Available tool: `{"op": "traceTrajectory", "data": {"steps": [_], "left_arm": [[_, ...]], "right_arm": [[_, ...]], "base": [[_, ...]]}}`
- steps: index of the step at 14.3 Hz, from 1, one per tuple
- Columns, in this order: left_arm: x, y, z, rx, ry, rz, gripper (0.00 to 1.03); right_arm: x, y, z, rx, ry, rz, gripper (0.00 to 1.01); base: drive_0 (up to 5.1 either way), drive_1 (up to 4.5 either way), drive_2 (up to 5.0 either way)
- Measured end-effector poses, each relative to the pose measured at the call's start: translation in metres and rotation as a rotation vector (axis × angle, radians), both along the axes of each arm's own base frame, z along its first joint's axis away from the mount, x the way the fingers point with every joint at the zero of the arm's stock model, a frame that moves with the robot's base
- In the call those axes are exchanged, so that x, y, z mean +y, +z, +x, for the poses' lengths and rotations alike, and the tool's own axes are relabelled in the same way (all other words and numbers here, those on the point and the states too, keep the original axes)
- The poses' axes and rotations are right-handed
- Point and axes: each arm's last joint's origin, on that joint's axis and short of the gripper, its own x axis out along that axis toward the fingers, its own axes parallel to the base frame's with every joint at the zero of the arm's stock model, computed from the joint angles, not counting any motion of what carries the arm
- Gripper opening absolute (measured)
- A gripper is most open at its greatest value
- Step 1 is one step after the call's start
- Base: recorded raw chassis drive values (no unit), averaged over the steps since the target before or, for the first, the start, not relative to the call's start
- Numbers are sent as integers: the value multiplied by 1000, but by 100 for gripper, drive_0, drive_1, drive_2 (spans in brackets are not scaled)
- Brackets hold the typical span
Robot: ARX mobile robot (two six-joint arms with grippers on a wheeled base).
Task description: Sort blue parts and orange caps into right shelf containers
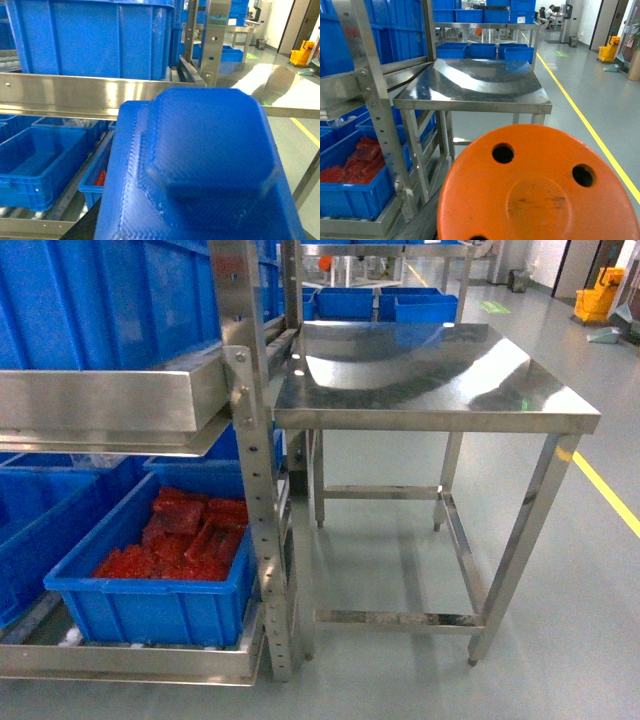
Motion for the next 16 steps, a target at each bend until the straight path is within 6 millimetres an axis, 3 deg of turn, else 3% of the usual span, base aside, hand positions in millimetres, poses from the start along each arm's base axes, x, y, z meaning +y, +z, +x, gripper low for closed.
{"op": "traceTrajectory", "data": {"steps": [16], "left_arm": [[0,0,0,-3,0,0,42]], "right_arm": [[0,0,0,3,1,0,45]], "base": [[-502,239,239]]}}
